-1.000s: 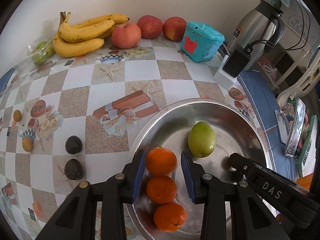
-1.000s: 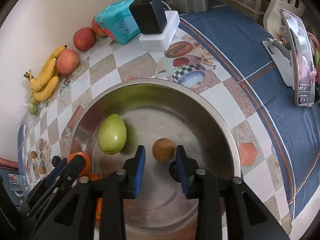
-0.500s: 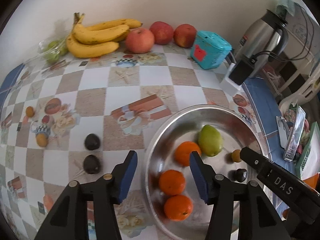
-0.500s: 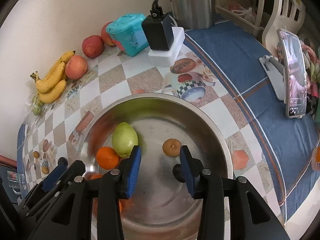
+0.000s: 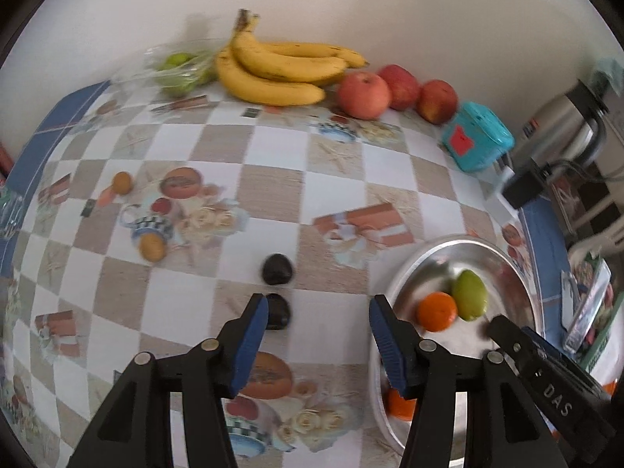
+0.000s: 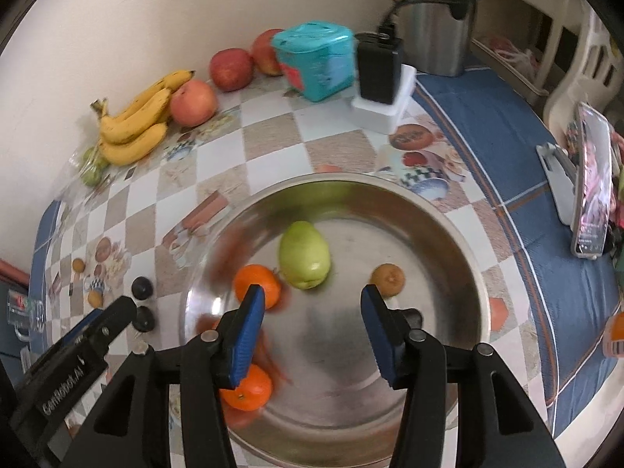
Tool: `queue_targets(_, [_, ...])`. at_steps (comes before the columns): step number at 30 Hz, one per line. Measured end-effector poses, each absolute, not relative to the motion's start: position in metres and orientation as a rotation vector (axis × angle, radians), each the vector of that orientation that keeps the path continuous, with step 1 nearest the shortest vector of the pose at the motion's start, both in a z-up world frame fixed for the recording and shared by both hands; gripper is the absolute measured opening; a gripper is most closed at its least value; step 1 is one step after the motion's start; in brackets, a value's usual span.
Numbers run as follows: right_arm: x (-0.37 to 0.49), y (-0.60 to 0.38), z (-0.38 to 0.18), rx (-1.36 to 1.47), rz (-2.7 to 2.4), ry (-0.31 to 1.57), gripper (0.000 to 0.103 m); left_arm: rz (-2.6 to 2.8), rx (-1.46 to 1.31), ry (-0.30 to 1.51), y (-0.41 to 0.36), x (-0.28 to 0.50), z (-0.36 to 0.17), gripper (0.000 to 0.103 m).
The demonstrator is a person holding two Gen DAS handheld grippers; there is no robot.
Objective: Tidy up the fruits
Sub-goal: 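Move both tools back toward the two dark plums beside the bowl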
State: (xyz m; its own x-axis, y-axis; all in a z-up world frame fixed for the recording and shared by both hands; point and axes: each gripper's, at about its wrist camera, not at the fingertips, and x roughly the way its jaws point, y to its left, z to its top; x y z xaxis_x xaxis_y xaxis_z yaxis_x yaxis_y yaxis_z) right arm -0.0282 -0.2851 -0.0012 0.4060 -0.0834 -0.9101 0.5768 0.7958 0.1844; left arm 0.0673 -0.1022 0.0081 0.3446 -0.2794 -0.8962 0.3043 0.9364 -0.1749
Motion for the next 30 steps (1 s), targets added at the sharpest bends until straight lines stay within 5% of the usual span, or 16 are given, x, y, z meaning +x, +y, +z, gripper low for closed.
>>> queue_targets(9, [-0.021, -0.275, -0.001, 0.488, -0.426, 1.094, 0.052, -0.347, -0.013, 1.17, -0.088, 0.074, 0.007, 0.06])
queue_targets(17, [-0.022, -0.275, -0.008, 0.471, -0.448, 1.117, 0.064, -0.295, 0.016, 1.198, -0.087, 0.076, -0.004, 0.091])
queue_targets(27, [-0.021, -0.276, -0.012, 0.471, -0.453, 1.133, 0.065, -0.239, 0.021, 1.214, -0.08, 0.081, -0.012, 0.103])
queue_targets(28, [-0.021, -0.276, -0.013, 0.467, -0.455, 1.135, 0.068, -0.232, 0.026, 1.211, -0.079, 0.081, -0.012, 0.103])
queue_targets(30, [-0.021, -0.276, -0.014, 0.455, -0.463, 1.134, 0.092, -0.22, 0.034, 1.213, -0.079, 0.081, -0.015, 0.103])
